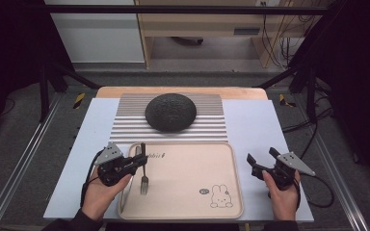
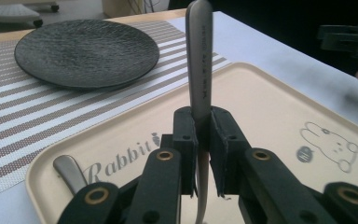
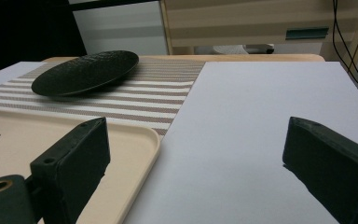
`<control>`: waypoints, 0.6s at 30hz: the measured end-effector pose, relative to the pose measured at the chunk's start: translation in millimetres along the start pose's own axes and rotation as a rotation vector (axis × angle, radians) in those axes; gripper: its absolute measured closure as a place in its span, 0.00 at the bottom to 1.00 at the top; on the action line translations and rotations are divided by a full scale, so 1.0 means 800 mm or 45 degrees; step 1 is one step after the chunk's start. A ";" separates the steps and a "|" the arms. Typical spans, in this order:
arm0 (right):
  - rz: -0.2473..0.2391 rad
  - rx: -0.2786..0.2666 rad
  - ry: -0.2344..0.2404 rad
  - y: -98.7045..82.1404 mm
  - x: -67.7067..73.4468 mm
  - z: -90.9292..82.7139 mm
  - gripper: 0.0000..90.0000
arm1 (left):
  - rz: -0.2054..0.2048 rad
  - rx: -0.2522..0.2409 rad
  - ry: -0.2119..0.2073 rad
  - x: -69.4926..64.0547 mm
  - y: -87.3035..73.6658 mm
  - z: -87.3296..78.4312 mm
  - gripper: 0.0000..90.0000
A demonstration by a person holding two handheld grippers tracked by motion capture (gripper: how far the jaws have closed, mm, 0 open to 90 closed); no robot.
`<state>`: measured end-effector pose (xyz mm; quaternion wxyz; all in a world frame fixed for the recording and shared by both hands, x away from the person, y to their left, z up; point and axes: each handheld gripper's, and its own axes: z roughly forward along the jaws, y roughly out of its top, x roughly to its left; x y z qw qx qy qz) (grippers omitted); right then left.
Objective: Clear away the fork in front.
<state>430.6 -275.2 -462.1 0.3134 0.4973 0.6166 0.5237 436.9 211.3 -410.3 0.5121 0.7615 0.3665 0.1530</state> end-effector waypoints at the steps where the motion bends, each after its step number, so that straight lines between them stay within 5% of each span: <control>1: 0.001 0.000 0.000 0.000 0.000 0.000 0.08 | -0.003 0.001 0.012 0.002 0.000 0.003 0.92; 18: 0.003 -0.010 -0.003 0.000 -0.001 -0.001 0.08 | -0.053 0.006 0.016 0.028 -0.003 0.025 0.97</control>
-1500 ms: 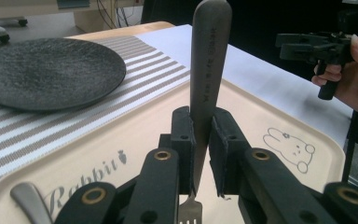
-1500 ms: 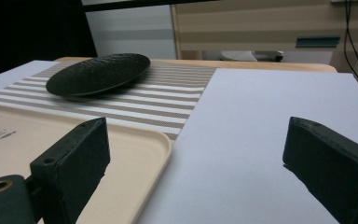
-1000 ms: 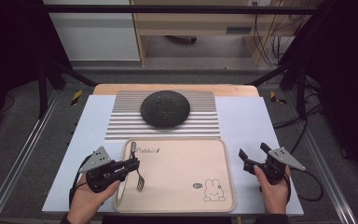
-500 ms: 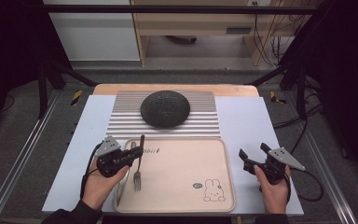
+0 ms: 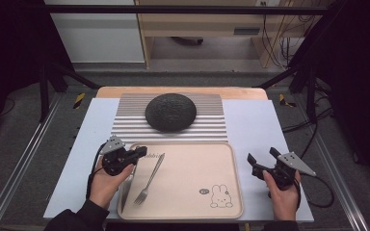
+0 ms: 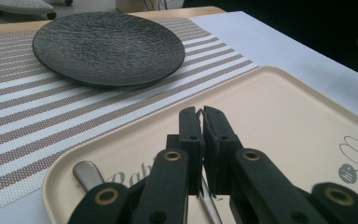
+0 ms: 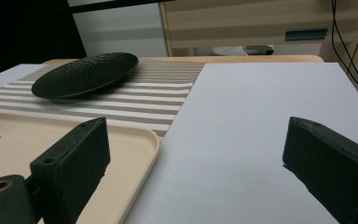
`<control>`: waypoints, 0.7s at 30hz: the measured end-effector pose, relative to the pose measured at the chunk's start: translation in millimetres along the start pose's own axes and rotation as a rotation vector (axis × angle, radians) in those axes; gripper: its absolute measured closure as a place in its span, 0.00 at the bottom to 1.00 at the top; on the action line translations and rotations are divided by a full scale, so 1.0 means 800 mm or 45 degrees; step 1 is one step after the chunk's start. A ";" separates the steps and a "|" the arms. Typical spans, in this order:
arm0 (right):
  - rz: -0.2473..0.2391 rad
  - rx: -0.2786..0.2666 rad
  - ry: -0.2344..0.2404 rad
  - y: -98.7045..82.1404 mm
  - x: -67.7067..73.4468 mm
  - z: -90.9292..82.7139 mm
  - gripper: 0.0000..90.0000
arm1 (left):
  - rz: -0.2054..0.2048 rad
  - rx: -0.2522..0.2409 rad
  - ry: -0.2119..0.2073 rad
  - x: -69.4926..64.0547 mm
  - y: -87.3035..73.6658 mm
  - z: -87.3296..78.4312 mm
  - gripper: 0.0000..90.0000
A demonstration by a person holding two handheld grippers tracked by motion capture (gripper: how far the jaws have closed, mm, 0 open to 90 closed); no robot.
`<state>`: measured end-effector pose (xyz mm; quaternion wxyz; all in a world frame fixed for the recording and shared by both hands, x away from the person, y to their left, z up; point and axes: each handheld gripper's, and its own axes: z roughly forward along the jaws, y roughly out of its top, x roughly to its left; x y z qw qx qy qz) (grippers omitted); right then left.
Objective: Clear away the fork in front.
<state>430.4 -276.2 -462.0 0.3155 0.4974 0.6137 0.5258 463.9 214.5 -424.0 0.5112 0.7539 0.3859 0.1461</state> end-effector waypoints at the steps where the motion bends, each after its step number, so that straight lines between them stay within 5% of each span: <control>1: 0.001 0.000 0.000 0.000 0.000 0.000 0.08 | 0.006 0.003 -0.008 0.000 0.000 0.001 0.97; 7: -0.003 -0.003 0.004 0.000 0.001 -0.001 0.08 | 0.041 0.046 -0.055 -0.003 0.000 0.015 1.00; 21: -0.024 -0.019 0.010 0.001 0.001 -0.003 0.07 | 0.137 0.233 -0.053 -0.013 -0.011 0.065 1.00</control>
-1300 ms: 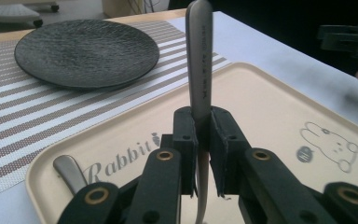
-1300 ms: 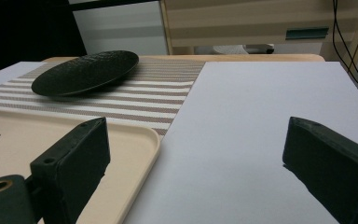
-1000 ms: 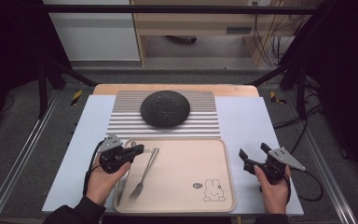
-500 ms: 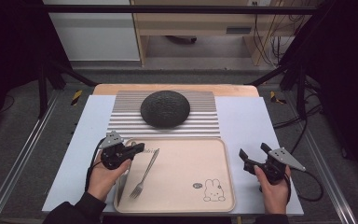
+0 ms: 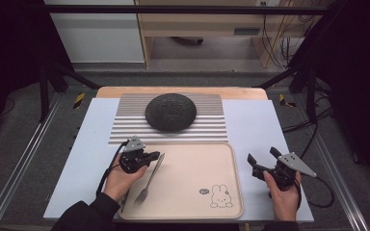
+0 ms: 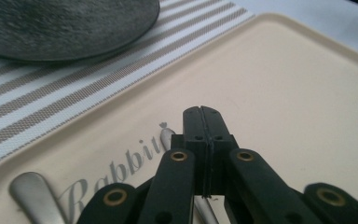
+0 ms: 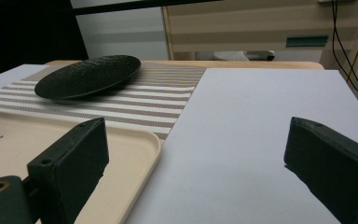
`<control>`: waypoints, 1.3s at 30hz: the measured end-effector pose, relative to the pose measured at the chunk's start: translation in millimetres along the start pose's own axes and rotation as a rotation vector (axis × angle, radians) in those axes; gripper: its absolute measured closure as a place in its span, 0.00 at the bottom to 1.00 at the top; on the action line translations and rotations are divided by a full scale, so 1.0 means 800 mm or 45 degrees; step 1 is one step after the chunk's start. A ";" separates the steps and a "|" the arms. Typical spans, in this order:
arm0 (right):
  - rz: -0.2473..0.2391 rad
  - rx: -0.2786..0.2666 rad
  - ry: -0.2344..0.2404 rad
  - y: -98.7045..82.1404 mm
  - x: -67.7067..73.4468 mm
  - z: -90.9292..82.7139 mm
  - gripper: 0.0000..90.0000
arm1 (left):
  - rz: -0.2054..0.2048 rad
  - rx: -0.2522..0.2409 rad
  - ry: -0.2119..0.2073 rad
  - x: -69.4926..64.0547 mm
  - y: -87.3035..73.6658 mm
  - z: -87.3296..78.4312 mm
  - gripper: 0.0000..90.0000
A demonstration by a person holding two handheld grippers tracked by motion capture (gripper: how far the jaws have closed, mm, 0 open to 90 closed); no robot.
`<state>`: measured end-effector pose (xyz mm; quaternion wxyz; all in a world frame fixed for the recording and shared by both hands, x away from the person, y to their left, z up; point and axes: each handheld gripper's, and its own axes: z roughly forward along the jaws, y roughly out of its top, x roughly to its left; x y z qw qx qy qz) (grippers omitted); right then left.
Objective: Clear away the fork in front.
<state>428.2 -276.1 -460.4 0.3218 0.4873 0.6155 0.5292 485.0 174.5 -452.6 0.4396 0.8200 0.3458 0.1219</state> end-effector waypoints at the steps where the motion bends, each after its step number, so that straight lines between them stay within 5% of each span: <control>1: 0.000 0.001 0.002 0.000 0.000 0.000 0.07 | 0.011 0.015 0.001 -0.001 -0.001 0.003 1.00; 16: -0.001 0.003 0.003 0.000 0.000 0.000 0.07 | 0.054 0.156 0.016 -0.004 -0.011 0.030 1.00; 39: 0.004 0.003 0.008 0.000 0.000 0.000 0.07 | 0.045 0.176 0.101 0.013 -0.016 0.016 1.00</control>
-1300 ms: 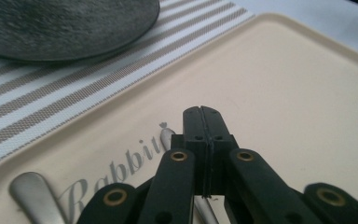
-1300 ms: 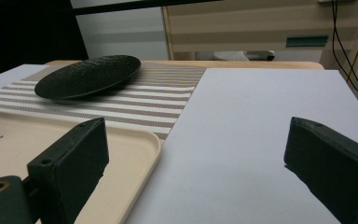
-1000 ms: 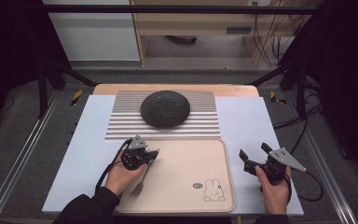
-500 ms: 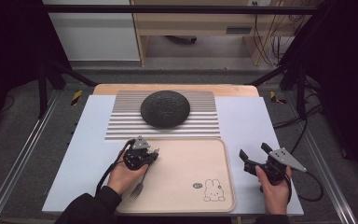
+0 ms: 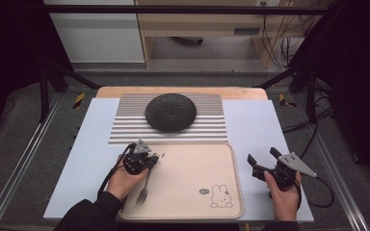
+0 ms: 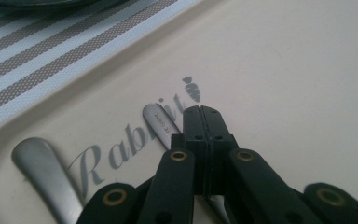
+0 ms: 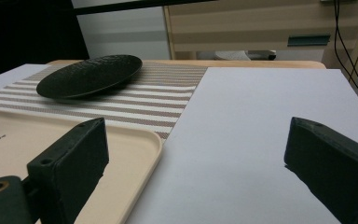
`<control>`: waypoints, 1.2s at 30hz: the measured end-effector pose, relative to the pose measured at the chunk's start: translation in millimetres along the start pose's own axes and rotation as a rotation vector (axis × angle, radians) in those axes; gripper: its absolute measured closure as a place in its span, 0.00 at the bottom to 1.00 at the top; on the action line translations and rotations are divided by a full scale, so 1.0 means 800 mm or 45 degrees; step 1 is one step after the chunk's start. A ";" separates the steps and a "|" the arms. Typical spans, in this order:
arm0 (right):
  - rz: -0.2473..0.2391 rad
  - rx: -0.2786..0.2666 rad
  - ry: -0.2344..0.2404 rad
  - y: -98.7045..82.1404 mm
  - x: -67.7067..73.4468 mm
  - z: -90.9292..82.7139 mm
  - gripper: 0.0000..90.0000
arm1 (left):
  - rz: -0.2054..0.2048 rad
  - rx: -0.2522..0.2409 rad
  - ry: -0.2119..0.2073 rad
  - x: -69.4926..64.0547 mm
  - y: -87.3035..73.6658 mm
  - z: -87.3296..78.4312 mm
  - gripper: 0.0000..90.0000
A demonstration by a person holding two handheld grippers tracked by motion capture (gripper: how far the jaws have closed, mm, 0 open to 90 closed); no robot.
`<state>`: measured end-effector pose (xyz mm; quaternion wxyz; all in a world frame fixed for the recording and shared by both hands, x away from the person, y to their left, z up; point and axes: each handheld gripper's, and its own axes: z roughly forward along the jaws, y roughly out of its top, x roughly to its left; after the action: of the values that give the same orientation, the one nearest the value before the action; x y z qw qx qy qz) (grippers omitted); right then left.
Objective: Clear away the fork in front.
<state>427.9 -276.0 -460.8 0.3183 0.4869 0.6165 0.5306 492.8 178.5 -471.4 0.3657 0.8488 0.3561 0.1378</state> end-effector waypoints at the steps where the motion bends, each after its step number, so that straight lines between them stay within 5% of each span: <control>1: -0.003 0.000 -0.001 0.000 0.000 0.000 0.07 | -0.004 -0.001 0.003 0.002 -0.001 -0.001 1.00; 13: -0.006 -0.001 0.000 0.000 0.001 0.001 0.07 | -0.023 -0.019 0.006 0.011 -0.010 -0.009 1.00; 24: 0.000 -0.001 0.009 0.000 0.002 0.001 0.07 | 0.005 -0.160 -0.007 0.009 -0.009 -0.018 1.00; 36: -0.004 -0.004 0.009 0.000 0.001 0.000 0.07 | 0.045 -0.081 -0.049 -0.005 -0.022 -0.018 1.00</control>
<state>427.9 -275.3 -460.6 0.3176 0.4835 0.6175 0.5329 473.8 191.6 -474.0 0.3968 0.8454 0.3293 0.1393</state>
